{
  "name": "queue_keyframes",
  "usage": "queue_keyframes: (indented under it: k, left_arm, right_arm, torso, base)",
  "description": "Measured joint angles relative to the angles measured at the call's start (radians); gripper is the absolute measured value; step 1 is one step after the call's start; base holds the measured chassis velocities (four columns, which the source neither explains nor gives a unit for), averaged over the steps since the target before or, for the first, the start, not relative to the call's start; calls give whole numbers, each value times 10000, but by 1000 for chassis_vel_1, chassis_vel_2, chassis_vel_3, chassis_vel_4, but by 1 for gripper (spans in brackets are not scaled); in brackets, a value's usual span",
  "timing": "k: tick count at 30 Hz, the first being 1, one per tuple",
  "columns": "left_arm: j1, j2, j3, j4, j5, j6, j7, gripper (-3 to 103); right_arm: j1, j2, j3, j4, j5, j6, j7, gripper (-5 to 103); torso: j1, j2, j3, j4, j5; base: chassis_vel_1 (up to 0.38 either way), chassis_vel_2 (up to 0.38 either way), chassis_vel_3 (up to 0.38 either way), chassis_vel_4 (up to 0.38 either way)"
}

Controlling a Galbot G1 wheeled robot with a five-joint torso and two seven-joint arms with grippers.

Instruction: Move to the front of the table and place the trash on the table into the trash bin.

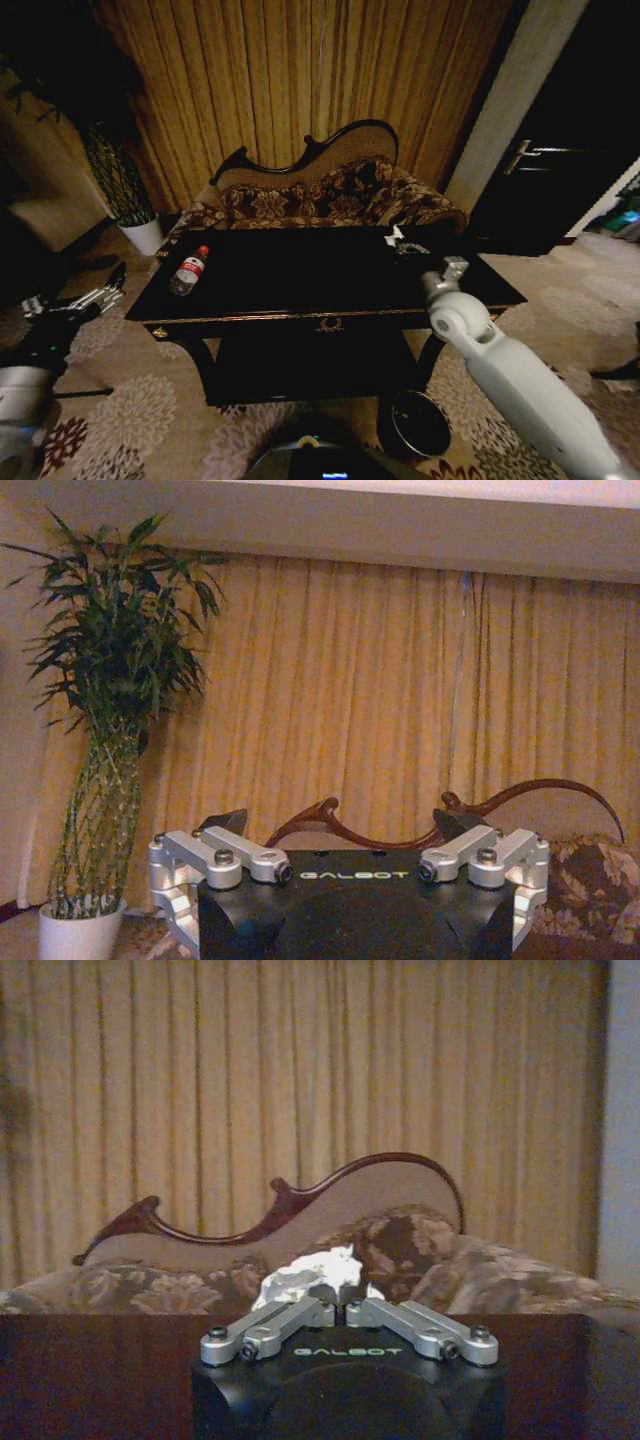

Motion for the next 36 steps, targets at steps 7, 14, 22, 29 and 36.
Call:
queue_keyframes:
  k: [7, 14, 22, 29, 36]
  left_arm:
    - [-176, 309, 20, 352, -74, -38, 65, 100]
    - [-247, 577, 55, 688, -393, -42, 78, 100]
    - [-232, 743, 68, 788, -478, -43, 100, 100]
    - [-246, 828, 54, 752, -493, -33, 96, 100]
    - [-177, 780, 54, 675, -492, -16, 96, 100]
  right_arm:
    - [-904, -19, 1103, 478, -32, -26, 22, 1]
    - [-2004, 83, 2474, 1007, -43, -183, 35, 1]
    - [-3371, 426, 3558, 1698, -75, -222, 30, 1]
    - [-3985, 620, 3682, 1931, -325, -223, 29, 1]
    - [-4224, 830, 3706, 2103, -443, -250, 29, 1]
  torso:
    - [0, 0, 0, 6, -2]
    - [0, 1, 0, 2, -1]
    - [0, 1, 0, 3, -2]
    - [0, 0, 0, 4, -2]
    - [1, 0, 1, 4, -1]
  base:
    - [0, 0, 0, 0]
    - [0, 0, 0, 0]
    - [0, 0, 0, 0]
    - [0, 0, 0, 0]
    - [22, -17, -19, 15]
